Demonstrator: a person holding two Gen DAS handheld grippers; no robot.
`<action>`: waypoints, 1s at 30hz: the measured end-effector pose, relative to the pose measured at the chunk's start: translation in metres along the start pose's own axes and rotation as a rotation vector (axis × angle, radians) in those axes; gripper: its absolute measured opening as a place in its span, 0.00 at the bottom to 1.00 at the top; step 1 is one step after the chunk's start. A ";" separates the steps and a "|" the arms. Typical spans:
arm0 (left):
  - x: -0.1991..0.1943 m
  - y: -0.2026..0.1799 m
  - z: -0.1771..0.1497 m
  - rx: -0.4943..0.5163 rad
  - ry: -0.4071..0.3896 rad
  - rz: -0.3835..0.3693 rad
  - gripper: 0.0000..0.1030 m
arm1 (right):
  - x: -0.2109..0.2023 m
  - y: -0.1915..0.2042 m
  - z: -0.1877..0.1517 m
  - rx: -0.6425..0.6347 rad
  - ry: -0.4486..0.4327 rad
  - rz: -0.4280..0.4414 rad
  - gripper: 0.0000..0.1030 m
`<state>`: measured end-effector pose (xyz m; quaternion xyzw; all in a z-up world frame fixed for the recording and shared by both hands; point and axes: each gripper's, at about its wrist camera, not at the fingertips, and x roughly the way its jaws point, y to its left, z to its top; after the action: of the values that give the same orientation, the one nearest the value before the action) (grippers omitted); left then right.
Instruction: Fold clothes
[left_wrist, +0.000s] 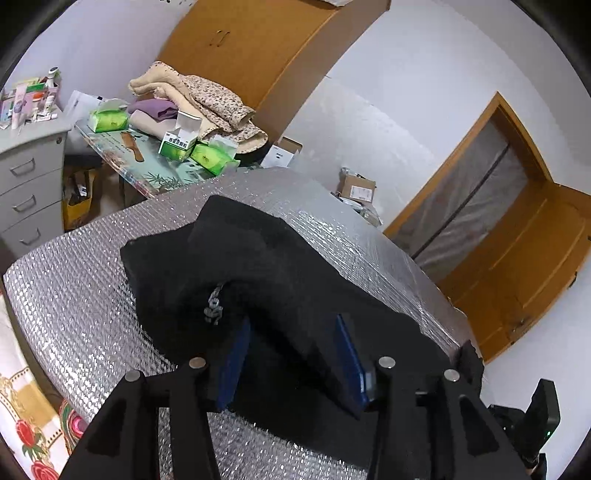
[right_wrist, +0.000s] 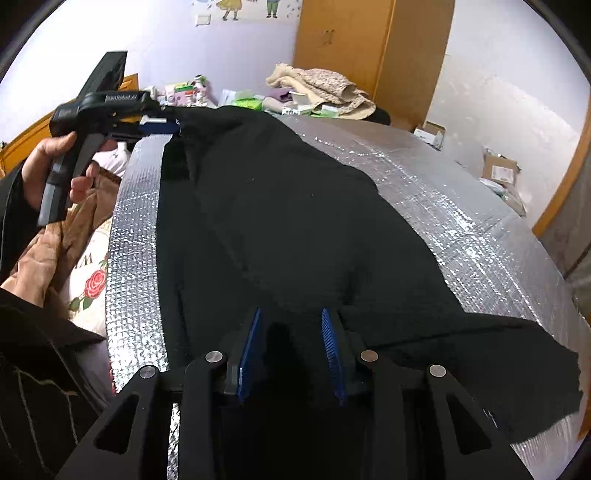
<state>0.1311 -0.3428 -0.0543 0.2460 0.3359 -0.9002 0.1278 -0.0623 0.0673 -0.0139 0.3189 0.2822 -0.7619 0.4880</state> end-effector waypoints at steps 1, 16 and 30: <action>0.002 0.000 0.002 -0.004 0.000 0.012 0.47 | 0.003 -0.001 0.000 -0.001 0.006 0.003 0.34; 0.025 -0.006 0.045 -0.039 0.021 0.017 0.06 | 0.009 -0.009 0.009 -0.033 0.014 0.002 0.05; -0.004 0.014 0.065 0.074 -0.042 -0.048 0.06 | -0.034 0.030 0.030 -0.054 -0.094 0.110 0.04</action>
<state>0.1168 -0.3964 -0.0176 0.2233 0.3054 -0.9198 0.1039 -0.0304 0.0532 0.0276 0.2844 0.2615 -0.7403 0.5502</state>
